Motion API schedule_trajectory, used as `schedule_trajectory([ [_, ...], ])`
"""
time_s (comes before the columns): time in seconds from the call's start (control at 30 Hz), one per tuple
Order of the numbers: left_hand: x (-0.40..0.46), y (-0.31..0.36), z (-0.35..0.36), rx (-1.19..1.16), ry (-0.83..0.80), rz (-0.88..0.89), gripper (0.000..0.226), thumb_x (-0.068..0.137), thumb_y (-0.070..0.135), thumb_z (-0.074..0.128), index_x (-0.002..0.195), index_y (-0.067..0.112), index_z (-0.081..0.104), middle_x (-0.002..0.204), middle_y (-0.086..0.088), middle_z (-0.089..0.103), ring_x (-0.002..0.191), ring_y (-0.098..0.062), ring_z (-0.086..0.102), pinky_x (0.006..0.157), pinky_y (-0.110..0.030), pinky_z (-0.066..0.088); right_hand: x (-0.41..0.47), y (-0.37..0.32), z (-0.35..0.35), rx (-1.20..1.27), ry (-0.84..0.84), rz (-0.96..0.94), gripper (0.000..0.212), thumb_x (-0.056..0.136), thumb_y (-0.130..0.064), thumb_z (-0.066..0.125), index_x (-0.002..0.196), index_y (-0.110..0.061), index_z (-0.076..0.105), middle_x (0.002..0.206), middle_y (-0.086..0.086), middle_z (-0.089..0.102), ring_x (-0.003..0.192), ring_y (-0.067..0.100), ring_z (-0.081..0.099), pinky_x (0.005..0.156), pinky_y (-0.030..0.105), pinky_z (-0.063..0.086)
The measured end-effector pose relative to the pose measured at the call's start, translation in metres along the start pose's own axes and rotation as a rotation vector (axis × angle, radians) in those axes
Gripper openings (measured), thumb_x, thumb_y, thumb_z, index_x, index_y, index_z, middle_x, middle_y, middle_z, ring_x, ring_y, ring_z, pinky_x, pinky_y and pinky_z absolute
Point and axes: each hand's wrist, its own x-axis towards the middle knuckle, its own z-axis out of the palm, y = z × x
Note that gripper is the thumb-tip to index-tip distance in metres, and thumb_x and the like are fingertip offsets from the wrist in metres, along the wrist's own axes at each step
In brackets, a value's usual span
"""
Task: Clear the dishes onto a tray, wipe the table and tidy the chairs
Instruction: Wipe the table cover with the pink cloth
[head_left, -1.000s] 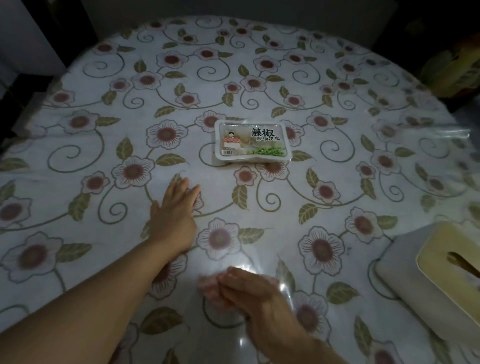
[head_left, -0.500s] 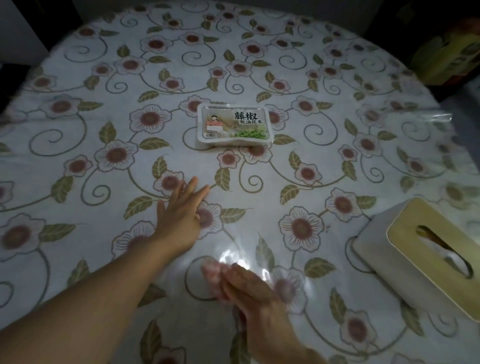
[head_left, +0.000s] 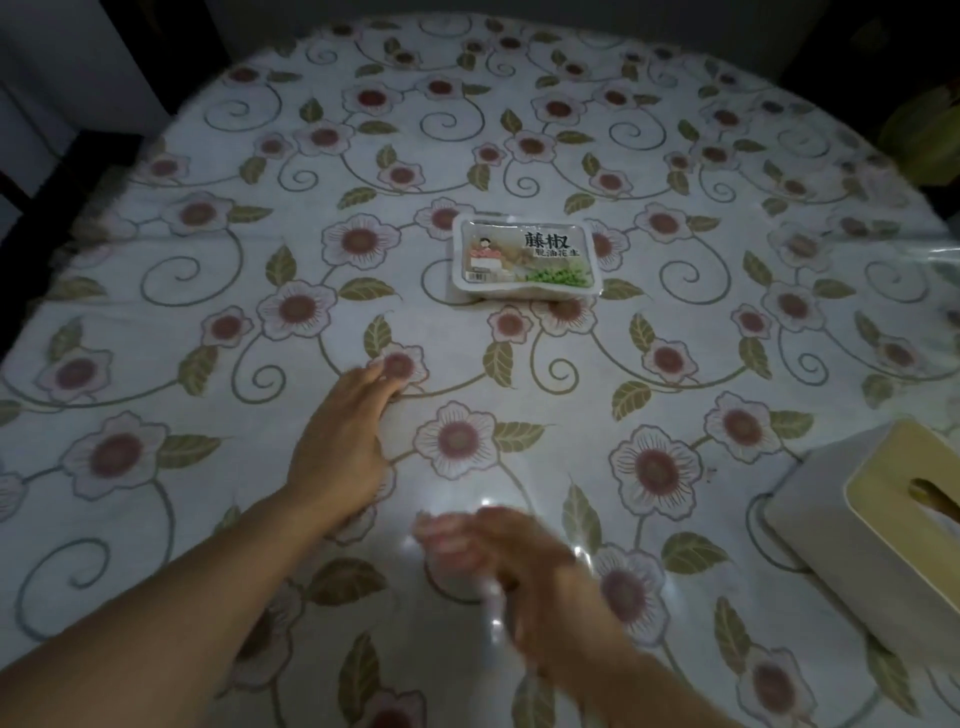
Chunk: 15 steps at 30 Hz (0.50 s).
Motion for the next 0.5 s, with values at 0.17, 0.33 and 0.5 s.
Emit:
schedule_trajectory([
  [0.17,0.0,-0.048,-0.017,0.189,0.072,-0.09,0.062,0.087,-0.001,0.051,0.145,0.014,0.036,0.155,-0.006,0.025,0.142,-0.031,0.02,0.107,-0.05,0.031,0.112,0.077,-0.048,-0.315,0.267,0.444,0.044,0.098,-0.026,0.033,0.138,-0.013,0.045,0.142,0.004,0.049,0.13,0.017,0.045,0.108,0.043,0.039],
  [0.33,-0.001,-0.055,-0.011,0.084,0.091,-0.063,0.061,0.087,-0.003,0.051,0.144,0.016,0.039,0.156,-0.006,0.027,0.143,-0.034,0.019,0.109,-0.055,0.027,0.1,0.031,0.035,-0.108,0.153,0.297,0.057,0.088,-0.006,0.039,0.143,-0.02,0.041,0.149,-0.005,0.039,0.131,0.002,0.037,0.107,0.027,0.037],
  [0.5,-0.004,-0.066,-0.03,-0.018,-0.065,-0.031,0.067,0.091,-0.007,0.04,0.15,0.021,0.025,0.16,0.005,0.009,0.148,-0.019,0.002,0.119,-0.035,0.008,0.028,0.009,0.13,0.055,-0.337,0.142,0.072,0.077,0.006,0.054,0.135,-0.037,0.049,0.139,-0.011,0.051,0.121,0.016,0.056,0.097,0.036,0.048],
])
